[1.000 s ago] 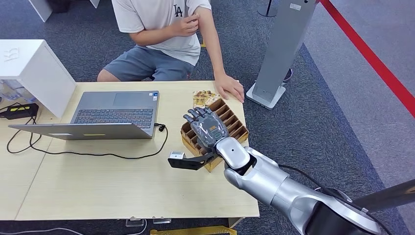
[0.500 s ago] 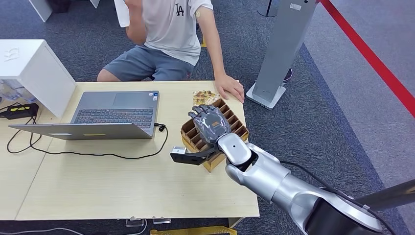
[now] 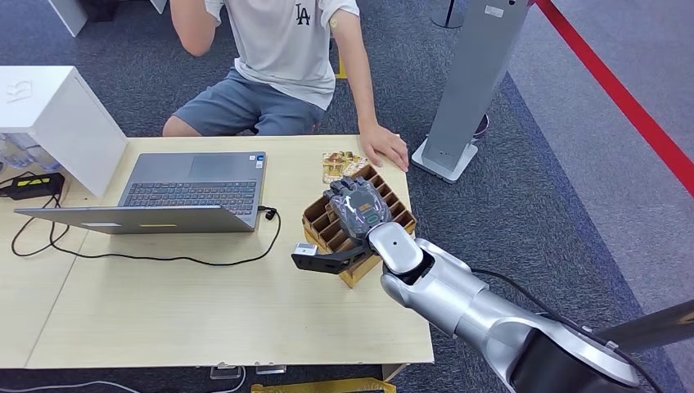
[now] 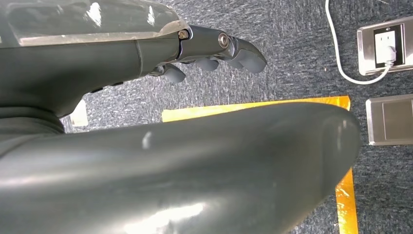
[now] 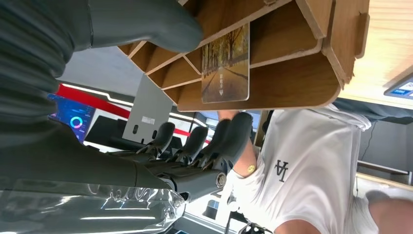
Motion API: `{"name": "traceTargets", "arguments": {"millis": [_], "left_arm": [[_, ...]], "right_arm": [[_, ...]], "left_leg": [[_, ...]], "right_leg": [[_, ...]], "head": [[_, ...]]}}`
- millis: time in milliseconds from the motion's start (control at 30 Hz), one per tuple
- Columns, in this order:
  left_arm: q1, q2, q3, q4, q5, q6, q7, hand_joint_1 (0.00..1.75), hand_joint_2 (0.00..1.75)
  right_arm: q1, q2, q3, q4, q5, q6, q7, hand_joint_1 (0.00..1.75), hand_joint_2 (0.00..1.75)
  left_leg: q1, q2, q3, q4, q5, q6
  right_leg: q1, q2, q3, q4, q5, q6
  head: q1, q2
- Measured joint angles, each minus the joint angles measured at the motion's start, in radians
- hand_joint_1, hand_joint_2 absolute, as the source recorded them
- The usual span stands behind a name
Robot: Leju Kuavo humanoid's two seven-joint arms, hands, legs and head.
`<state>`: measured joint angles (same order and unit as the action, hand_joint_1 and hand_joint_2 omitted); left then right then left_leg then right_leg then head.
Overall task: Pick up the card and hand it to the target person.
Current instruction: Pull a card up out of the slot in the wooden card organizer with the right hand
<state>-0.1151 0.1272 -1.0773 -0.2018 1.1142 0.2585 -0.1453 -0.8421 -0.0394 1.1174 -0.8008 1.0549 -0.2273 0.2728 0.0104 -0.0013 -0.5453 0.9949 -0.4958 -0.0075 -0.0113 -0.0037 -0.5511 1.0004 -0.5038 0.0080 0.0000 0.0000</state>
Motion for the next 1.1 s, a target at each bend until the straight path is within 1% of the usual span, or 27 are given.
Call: {"name": "traceTargets", "arguments": {"millis": [67,200,333,433,567,733,833,933,1100], "left_arm": [[0.0,-0.001,-0.001,-0.001,-0.001,0.0,0.0,0.0,0.0],[0.0,-0.001,-0.004,-0.001,-0.004,-0.003,0.002,0.0,0.0],[-0.002,-0.001,-0.007,-0.002,-0.006,-0.002,0.004,0.0,0.0],[-0.003,0.0,-0.008,-0.002,-0.006,0.0,0.005,0.0,0.0],[-0.002,0.001,-0.012,-0.004,-0.009,-0.006,0.003,0.0,0.0],[-0.002,0.012,-0.023,-0.008,-0.023,-0.09,-0.058,0.0,0.0],[-0.002,0.013,-0.027,-0.006,-0.026,-0.105,-0.056,0.0,0.0],[-0.003,0.012,-0.027,-0.003,-0.027,-0.095,-0.056,0.0,0.0],[0.0,0.01,-0.022,-0.001,-0.024,-0.051,-0.044,0.0,0.0]], "right_arm": [[0.001,0.0,0.0,0.0,0.0,0.0,0.0,0.94,1.75],[0.004,0.0,0.001,0.001,0.0,0.003,0.001,1.02,1.75],[0.005,-0.002,0.002,-0.005,-0.001,0.009,0.0,1.28,1.75],[0.006,-0.005,0.001,-0.013,-0.001,0.012,0.003,1.37,1.75],[0.006,-0.01,-0.003,-0.028,-0.002,0.014,0.007,1.41,1.75],[0.008,-0.028,-0.01,-0.063,0.001,0.022,0.01,1.48,1.75],[0.008,-0.034,-0.012,-0.082,0.0,0.028,0.01,1.48,1.75],[0.009,-0.036,-0.014,-0.095,-0.003,0.032,0.011,1.48,1.75],[0.003,-0.05,-0.038,-0.136,-0.031,0.024,0.016,1.48,1.75]], "left_leg": [[0.0,0.0,0.0,-0.001,0.0,0.0],[0.0,0.0,0.001,-0.002,0.001,0.0],[0.0,0.0,0.001,-0.001,0.001,0.0],[0.0,0.0,0.0,0.0,0.0,0.0],[0.0,0.0,0.0,0.0,0.0,0.0],[0.0,0.0,-0.001,0.001,0.0,0.0],[0.0,-0.001,0.0,0.001,0.0,0.0],[0.0,0.0,0.0,0.001,0.0,0.0],[0.0,-0.001,-0.001,0.001,0.0,0.0]], "right_leg": [[0.0,0.0,0.0,-0.001,0.0,0.0],[0.0,0.0,0.001,-0.001,0.001,0.0],[0.0,0.0,0.0,-0.001,0.001,0.0],[0.0,0.0,0.0,0.0,0.0,0.0],[0.0,0.0,0.0,0.0,0.0,0.0],[0.0,0.0,-0.001,0.0,0.0,0.0],[0.0,-0.001,0.0,0.0,0.0,0.0],[0.0,0.0,0.0,0.001,0.0,0.0],[0.0,-0.001,-0.001,0.001,0.0,0.0]], "head": [[0.0,0.0],[0.0,0.0],[0.0,0.0],[0.0,0.0],[0.0,0.0],[0.0,0.0],[0.0,0.0],[0.0,0.0],[0.0,0.0]]}}
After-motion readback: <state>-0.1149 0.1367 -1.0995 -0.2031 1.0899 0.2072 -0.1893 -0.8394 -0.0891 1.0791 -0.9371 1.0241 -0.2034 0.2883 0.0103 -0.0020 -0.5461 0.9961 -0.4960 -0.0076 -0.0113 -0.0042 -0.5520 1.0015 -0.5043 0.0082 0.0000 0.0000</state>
